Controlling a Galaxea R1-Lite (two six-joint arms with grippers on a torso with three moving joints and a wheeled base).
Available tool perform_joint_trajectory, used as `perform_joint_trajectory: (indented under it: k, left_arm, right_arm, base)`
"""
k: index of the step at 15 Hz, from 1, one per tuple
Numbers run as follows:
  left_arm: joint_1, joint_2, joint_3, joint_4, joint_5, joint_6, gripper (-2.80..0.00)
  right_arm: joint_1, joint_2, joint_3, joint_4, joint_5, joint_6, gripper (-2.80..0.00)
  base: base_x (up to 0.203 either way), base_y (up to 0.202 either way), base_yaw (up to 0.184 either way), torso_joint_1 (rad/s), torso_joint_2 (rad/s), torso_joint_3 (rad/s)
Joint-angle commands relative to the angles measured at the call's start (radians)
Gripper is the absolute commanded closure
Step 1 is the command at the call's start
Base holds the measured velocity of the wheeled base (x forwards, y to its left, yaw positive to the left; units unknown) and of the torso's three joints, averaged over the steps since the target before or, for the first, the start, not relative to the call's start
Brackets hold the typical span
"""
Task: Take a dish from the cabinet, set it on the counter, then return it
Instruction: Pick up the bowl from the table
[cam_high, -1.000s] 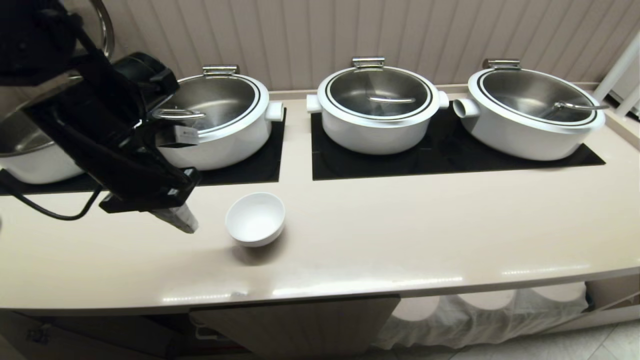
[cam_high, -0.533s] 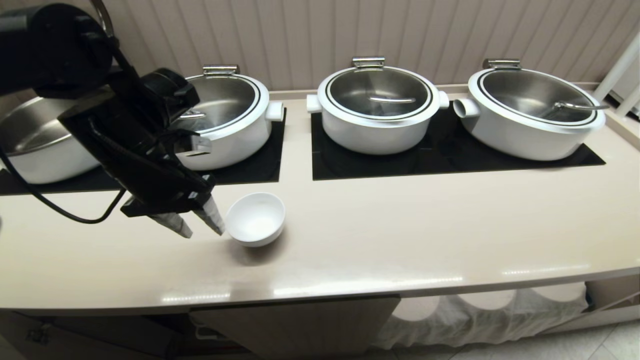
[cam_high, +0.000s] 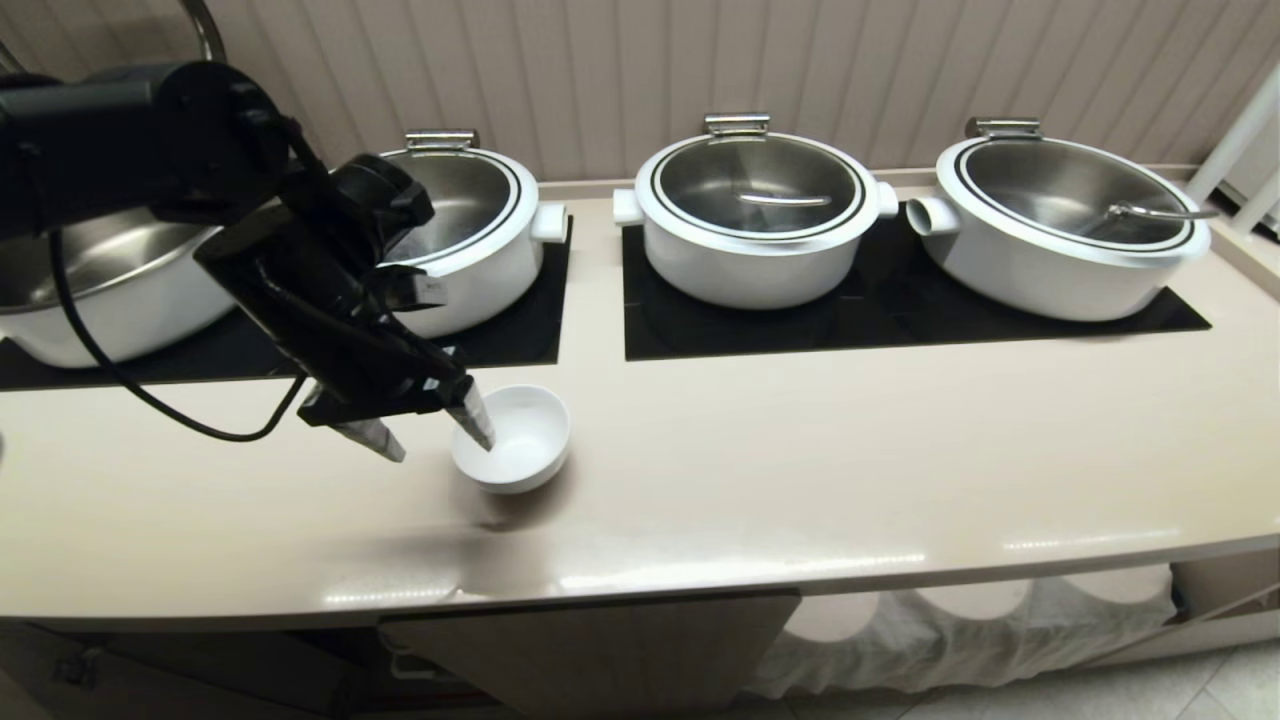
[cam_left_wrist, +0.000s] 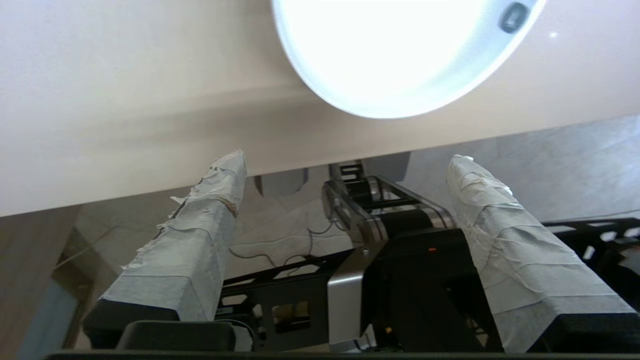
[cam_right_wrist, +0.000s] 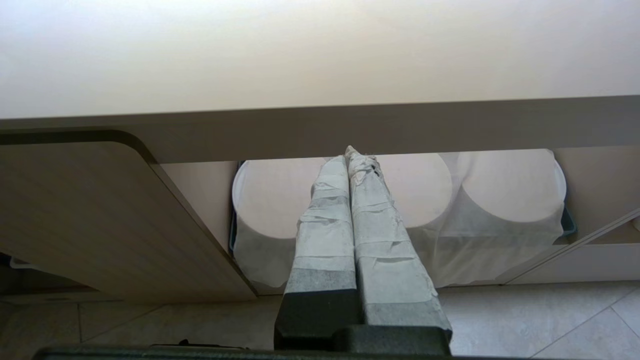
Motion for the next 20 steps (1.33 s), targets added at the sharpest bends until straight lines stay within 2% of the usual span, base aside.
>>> perform_joint_trajectory:
  k: [1, 14, 20]
  left_arm:
    - [0.001, 0.043, 0.000, 0.007, 0.040, 0.001, -2.80]
    - [0.000, 0.146, 0.000, -0.046, 0.053, 0.006, -2.80]
    - [0.006, 0.167, 0.000, -0.091, 0.086, 0.006, -2.80]
  right_arm:
    - [0.001, 0.000, 0.000, 0.000, 0.000, 0.000, 0.00]
    - [0.000, 0.000, 0.000, 0.000, 0.000, 0.000, 0.00]
    - [0.000, 0.000, 0.000, 0.000, 0.000, 0.000, 0.00]
  base:
    - [0.000, 0.000, 0.000, 0.000, 0.00, 0.000]
    - [0.000, 0.000, 0.000, 0.000, 0.00, 0.000]
    - [0.000, 0.000, 0.000, 0.000, 0.00, 0.000]
